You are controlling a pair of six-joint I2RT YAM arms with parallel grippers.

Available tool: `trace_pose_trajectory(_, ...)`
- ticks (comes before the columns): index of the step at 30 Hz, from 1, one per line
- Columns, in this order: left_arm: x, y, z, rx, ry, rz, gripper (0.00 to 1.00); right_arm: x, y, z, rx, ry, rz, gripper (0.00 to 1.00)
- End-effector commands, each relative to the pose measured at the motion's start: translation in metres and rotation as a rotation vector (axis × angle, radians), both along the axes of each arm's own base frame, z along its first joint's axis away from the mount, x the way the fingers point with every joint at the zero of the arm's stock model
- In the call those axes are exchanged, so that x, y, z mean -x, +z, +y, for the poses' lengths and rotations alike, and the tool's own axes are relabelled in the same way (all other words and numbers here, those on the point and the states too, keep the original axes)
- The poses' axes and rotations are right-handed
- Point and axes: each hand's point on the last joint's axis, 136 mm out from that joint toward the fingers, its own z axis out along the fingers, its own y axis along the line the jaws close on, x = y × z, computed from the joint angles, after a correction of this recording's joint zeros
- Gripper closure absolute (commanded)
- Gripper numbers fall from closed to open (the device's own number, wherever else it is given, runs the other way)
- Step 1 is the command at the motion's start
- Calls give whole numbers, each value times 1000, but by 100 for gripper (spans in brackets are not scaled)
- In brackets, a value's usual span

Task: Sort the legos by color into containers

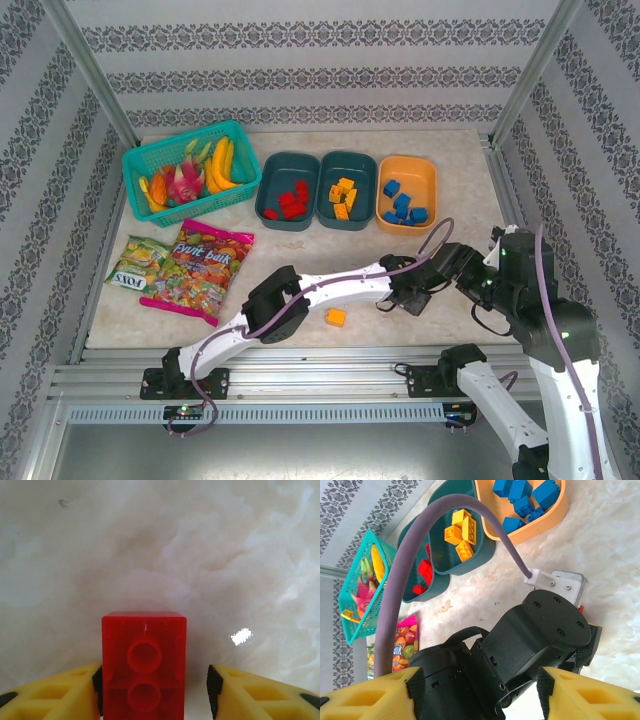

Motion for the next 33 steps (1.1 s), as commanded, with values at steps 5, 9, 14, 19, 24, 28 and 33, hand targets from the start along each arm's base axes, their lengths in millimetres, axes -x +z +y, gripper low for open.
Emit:
trace_pose_trajectory(5,9,-9,11,-95,-54,-23,71,-2,-2,5,-32,9,9,37)
trace_pose_trajectory(9,-1,11,15,-73,-27,-65,74,-5,-5,6,-20,14,32,37)
trace_pose_trajectory(14,-28,49,35,10,71,-69,74,-11,-15,14,-21,58,90,37)
trace_pose_trajectory(19,-53,91,72,90,170,-80,74,-29,-15,29,-50,122,112,37)
trace_pose_trajectory(24,-76,114,119,124,273,-67,74,-62,5,60,-158,236,54,37)
trace_pose_trajectory(28,-109,137,169,159,393,-84,74,-88,4,70,-159,275,76,38)
trace_pose_trajectory(33,-157,157,230,175,508,-127,73,-122,0,87,-159,305,63,39)
